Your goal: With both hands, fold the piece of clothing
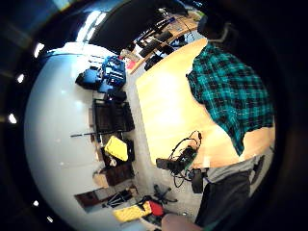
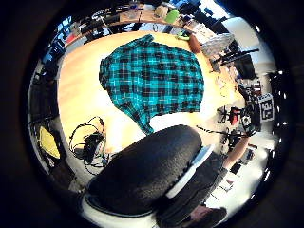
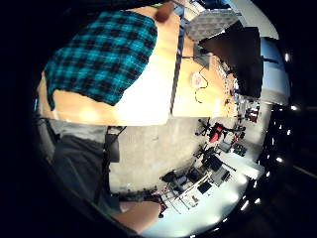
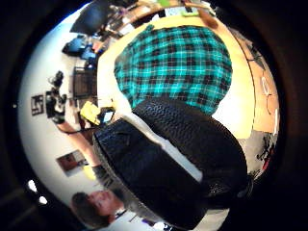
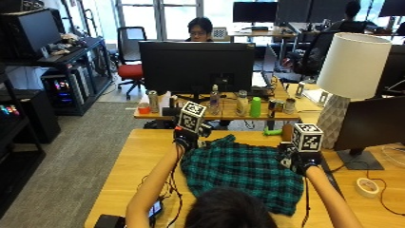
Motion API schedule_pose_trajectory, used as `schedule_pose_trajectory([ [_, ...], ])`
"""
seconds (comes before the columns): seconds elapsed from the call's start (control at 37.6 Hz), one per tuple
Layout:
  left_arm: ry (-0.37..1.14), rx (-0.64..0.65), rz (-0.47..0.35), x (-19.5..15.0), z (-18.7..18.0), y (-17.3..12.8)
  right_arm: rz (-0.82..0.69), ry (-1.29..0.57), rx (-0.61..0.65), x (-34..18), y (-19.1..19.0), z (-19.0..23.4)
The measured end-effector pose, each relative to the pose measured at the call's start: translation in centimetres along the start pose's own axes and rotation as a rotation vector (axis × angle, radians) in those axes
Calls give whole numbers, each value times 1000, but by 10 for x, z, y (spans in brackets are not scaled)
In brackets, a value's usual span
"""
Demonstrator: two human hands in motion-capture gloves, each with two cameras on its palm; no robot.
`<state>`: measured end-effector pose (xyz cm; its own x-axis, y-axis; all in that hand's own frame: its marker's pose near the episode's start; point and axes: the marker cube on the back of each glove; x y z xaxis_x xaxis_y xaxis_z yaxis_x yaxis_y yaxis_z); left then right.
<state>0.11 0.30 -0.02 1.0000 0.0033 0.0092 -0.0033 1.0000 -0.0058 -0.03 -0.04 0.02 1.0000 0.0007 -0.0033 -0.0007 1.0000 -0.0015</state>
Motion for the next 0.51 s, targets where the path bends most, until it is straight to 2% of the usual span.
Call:
schedule_pose_trajectory([
  [0.29, 8, -85, 27, 7, 16, 0, -12, 10, 3, -2, -11, 7],
  [0.43, 11, -112, 54, 11, 32, -4, -11, 30, -19, 0, -17, 17],
  [0.51, 22, -145, 41, 14, 45, -10, -9, 54, -21, 2, -22, 25],
])
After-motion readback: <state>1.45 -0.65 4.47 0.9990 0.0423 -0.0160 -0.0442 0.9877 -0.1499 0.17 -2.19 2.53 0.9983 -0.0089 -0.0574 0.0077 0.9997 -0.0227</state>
